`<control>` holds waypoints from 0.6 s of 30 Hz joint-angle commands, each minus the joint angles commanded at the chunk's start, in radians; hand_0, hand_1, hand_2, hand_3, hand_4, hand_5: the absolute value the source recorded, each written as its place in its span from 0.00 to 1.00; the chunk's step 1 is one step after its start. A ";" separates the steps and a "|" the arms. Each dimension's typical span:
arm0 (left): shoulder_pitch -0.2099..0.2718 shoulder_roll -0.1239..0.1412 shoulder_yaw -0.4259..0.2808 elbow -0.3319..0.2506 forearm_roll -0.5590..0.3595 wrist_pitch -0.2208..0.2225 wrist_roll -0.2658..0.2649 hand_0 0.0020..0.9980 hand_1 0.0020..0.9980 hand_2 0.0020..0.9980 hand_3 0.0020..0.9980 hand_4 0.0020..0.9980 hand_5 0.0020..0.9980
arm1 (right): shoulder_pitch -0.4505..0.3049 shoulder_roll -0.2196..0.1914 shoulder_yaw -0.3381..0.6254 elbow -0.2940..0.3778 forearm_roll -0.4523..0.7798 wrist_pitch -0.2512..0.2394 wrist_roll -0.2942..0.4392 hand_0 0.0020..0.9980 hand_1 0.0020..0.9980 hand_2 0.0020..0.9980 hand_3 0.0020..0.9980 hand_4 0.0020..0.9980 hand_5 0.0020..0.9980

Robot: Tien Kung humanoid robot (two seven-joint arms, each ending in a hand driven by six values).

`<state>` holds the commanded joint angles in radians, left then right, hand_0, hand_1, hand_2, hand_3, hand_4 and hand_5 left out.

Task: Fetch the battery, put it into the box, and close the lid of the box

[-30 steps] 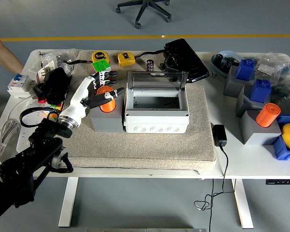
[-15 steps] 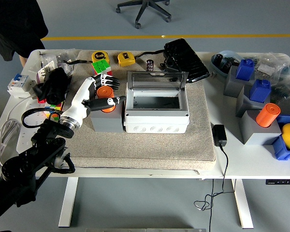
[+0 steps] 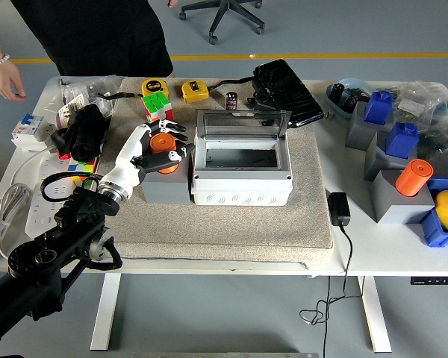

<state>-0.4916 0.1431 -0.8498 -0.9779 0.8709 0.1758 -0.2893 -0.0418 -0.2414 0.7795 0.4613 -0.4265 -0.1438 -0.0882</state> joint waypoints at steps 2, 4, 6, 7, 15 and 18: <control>0.001 -0.003 -0.002 0.001 -0.005 0.000 -0.001 0.45 0.44 0.45 0.46 0.77 0.00 | -0.002 0.001 0.000 0.001 0.000 0.000 0.001 0.63 0.64 0.66 0.59 0.99 0.54; -0.001 -0.003 -0.001 0.002 -0.010 0.002 -0.003 0.45 0.44 0.45 0.46 0.77 0.00 | -0.002 0.001 -0.001 0.000 0.000 0.000 0.001 0.63 0.64 0.66 0.59 0.99 0.54; -0.004 -0.004 0.002 0.007 -0.015 0.003 -0.004 0.39 0.37 0.36 0.38 0.76 0.00 | -0.001 0.002 0.000 0.000 0.001 0.000 0.000 0.62 0.64 0.66 0.59 0.99 0.54; -0.006 -0.006 0.002 0.011 -0.016 0.003 -0.004 0.39 0.37 0.36 0.38 0.76 0.00 | -0.002 0.003 0.001 0.000 0.001 0.000 0.000 0.62 0.64 0.66 0.59 0.99 0.54; -0.012 -0.017 0.006 0.027 -0.019 0.017 -0.008 0.27 0.26 0.22 0.24 0.21 0.00 | -0.003 0.005 0.014 -0.001 -0.001 0.000 0.000 0.62 0.64 0.66 0.59 0.99 0.54; -0.013 -0.019 0.009 0.027 -0.023 0.020 -0.010 0.21 0.17 0.15 0.19 0.00 0.00 | -0.003 0.006 0.016 -0.001 0.000 0.000 0.000 0.62 0.64 0.66 0.59 0.99 0.54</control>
<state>-0.5049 0.1245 -0.8409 -0.9507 0.8475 0.1959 -0.2997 -0.0450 -0.2358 0.7952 0.4604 -0.4268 -0.1442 -0.0884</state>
